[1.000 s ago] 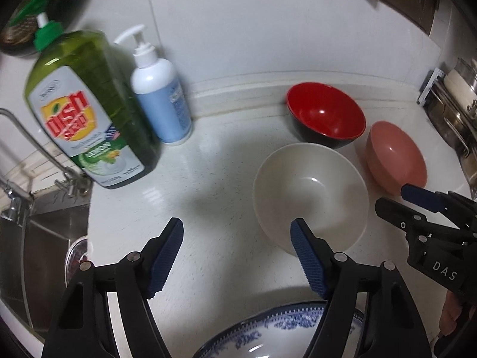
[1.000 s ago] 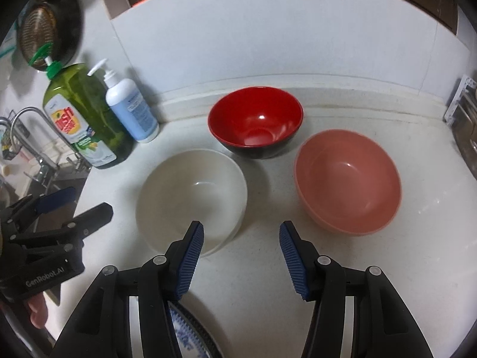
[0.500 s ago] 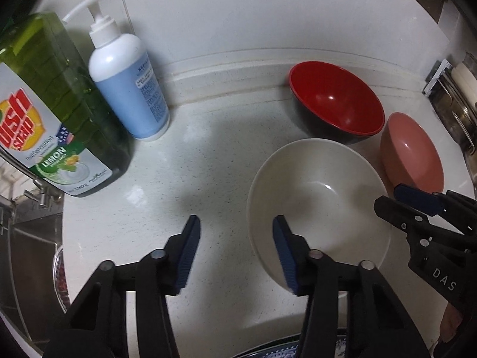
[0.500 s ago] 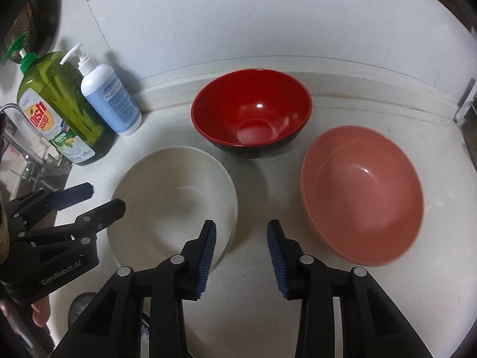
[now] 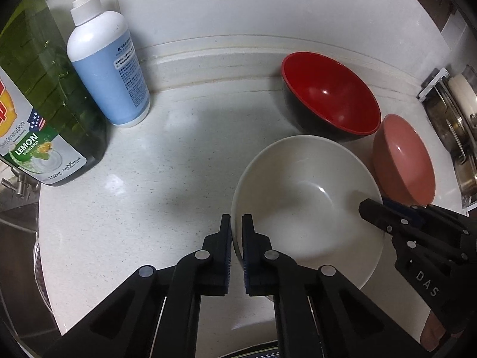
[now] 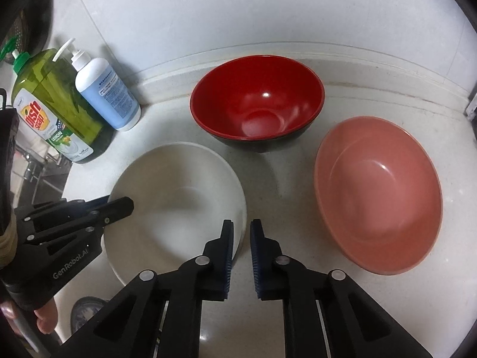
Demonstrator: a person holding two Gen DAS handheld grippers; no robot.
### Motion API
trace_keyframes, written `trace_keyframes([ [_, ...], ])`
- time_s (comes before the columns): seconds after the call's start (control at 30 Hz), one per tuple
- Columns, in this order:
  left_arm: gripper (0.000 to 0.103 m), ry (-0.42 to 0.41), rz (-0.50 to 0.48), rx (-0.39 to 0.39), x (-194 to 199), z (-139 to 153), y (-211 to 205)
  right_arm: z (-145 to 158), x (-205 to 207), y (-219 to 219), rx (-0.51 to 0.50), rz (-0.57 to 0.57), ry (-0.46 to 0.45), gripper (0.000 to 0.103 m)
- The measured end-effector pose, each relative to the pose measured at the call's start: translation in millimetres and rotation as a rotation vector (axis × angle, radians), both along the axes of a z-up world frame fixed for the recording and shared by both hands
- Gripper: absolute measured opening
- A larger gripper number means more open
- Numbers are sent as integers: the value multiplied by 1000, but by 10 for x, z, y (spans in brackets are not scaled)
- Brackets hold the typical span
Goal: Organize plates and bowls
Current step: 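Carry the cream-white bowl with both tools toward the plate stack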
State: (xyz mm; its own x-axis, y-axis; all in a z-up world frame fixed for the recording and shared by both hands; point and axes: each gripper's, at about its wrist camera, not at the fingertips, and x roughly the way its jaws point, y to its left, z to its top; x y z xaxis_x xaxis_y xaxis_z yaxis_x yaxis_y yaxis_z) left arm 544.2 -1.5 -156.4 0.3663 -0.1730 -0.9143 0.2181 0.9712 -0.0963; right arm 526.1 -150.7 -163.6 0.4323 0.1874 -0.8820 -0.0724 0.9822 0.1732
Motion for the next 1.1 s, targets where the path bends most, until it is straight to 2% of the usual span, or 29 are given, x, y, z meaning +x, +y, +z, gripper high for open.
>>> trace_keyframes([
  [0.2,8,5,8,-24,-91,75,-12,33,-36,-11,-2,-2,-2,10],
  [0.4,8,-24,6,-58,-374,296,-63,208,-244,-89,10,-17,-14,10],
  [0.77,8,-55,-92,-95,-978,594,-473,573,-872,-467,-4,-71,-48,10],
  [1.1,9,-12,-195,-107,-1423,549,-982,684,-1423,-933,-28,-175,-52,10],
])
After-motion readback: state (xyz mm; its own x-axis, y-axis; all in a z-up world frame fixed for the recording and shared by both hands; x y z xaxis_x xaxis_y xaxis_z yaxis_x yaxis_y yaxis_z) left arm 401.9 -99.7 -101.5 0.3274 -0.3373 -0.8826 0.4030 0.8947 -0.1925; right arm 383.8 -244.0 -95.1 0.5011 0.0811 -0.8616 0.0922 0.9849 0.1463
